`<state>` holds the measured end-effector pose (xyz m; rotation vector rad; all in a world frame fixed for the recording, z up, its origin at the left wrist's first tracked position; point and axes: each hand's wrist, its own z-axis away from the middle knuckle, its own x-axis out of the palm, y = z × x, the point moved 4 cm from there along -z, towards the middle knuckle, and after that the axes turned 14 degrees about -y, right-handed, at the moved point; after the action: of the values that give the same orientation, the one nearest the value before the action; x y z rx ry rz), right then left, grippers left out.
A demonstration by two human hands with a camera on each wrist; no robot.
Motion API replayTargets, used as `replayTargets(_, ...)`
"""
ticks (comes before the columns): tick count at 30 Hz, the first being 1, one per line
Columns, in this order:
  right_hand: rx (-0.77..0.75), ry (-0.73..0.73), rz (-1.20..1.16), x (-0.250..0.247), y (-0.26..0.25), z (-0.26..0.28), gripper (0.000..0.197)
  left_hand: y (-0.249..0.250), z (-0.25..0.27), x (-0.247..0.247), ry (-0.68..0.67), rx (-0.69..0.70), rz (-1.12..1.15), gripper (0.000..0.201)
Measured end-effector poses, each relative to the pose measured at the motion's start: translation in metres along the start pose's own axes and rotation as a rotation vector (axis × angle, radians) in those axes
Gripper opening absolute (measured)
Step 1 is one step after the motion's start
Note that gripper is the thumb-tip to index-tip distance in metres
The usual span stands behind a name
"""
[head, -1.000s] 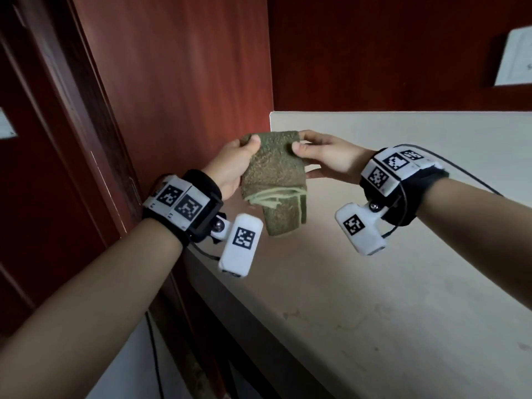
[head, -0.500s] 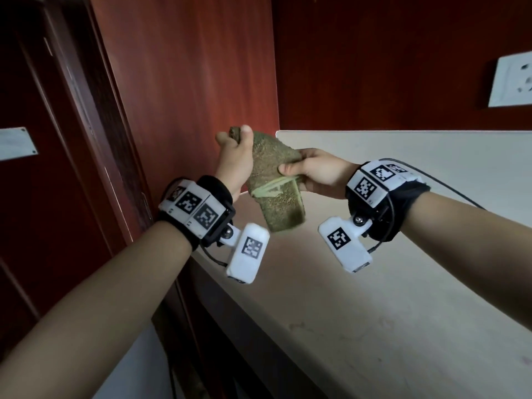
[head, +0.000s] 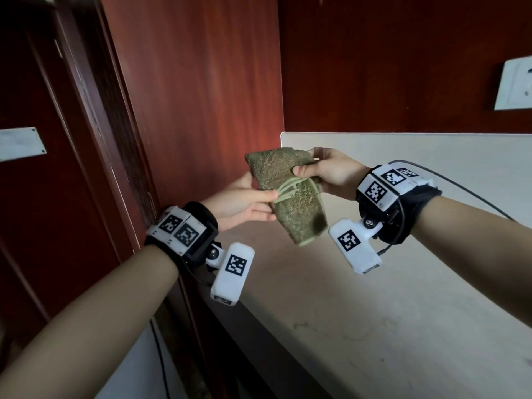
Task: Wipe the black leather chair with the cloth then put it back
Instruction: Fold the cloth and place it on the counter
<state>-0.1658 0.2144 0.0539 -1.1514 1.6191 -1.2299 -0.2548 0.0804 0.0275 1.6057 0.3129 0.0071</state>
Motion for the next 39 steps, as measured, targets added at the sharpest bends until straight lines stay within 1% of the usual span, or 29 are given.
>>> replayTargets(3,-0.056,-0.063,0.004,-0.001,-0.003,0.001,0.033,0.003,-0.001,-0.006,0.012,0.037,-0.003,0.046)
replayTargets(6,-0.146,-0.174,0.065,0.001,-0.011,0.000,0.028,0.005,-0.002,-0.010,-0.010,0.100,0.119,0.036)
replayTargets(7,-0.171,-0.192,0.097,0.001,-0.013,0.000,0.028,0.005,-0.002,-0.009,-0.016,0.118,0.166,0.031)
replayTargets(10,-0.208,-0.224,0.130,-0.001,-0.015,0.002,0.036,0.004,-0.002,-0.010,0.004,0.113,0.244,0.023)
replayTargets(12,-0.242,-0.236,0.145,-0.001,-0.017,0.004,0.048,0.005,0.000,-0.008,0.018,0.090,0.331,0.027)
replayTargets(14,-0.260,-0.241,0.210,-0.002,-0.018,0.003,0.052,0.006,0.002,-0.008,0.022,0.083,0.443,0.032)
replayTargets(17,-0.234,-0.239,0.336,-0.003,-0.017,0.004,0.050,0.006,0.001,0.001,0.042,0.028,0.610,0.036)
replayTargets(19,-0.205,-0.237,0.399,-0.002,-0.014,0.006,0.046,0.003,-0.003,0.010,0.006,-0.041,0.692,0.053)
replayTargets(20,-0.196,-0.241,0.409,0.000,-0.013,0.007,0.049,0.001,-0.006,0.013,0.008,-0.060,0.686,0.057)
replayTargets(21,-0.188,-0.255,0.405,0.001,-0.011,0.007,0.052,-0.001,-0.008,0.014,0.016,-0.060,0.643,0.052)
replayTargets(23,-0.174,-0.305,0.389,0.004,-0.011,0.011,0.052,-0.004,-0.010,0.015,0.061,-0.040,0.494,0.028)
replayTargets(25,-0.151,-0.339,0.350,0.004,-0.013,0.015,0.046,-0.005,-0.011,0.008,0.163,0.004,0.398,0.010)
replayTargets(26,-0.131,-0.329,0.307,0.002,-0.013,0.016,0.046,-0.004,-0.010,0.004,0.221,0.039,0.390,0.011)
replayTargets(28,-0.082,-0.282,0.223,-0.002,-0.009,0.015,0.040,-0.001,-0.009,-0.003,0.307,0.099,0.380,0.032)
replayTargets(29,-0.053,-0.240,0.215,-0.003,-0.007,0.014,0.032,0.002,-0.009,-0.003,0.317,0.124,0.354,0.036)
replayTargets(31,0.022,-0.183,0.268,0.001,0.000,0.014,0.012,0.009,-0.007,0.001,0.288,0.165,0.284,0.037)
replayTargets(32,0.042,-0.179,0.277,0.004,0.003,0.014,0.012,0.014,-0.007,0.003,0.263,0.179,0.246,0.037)
replayTargets(34,0.018,-0.163,0.280,0.009,0.006,0.014,0.014,0.021,-0.006,0.008,0.235,0.198,0.172,0.038)
replayTargets(37,-0.047,-0.057,0.322,0.006,0.002,0.015,0.004,0.022,-0.006,0.009,0.295,0.206,0.142,0.040)
replayTargets(39,-0.068,0.010,0.318,0.002,0.001,0.015,0.005,0.016,-0.005,0.008,0.311,0.175,0.157,0.045)
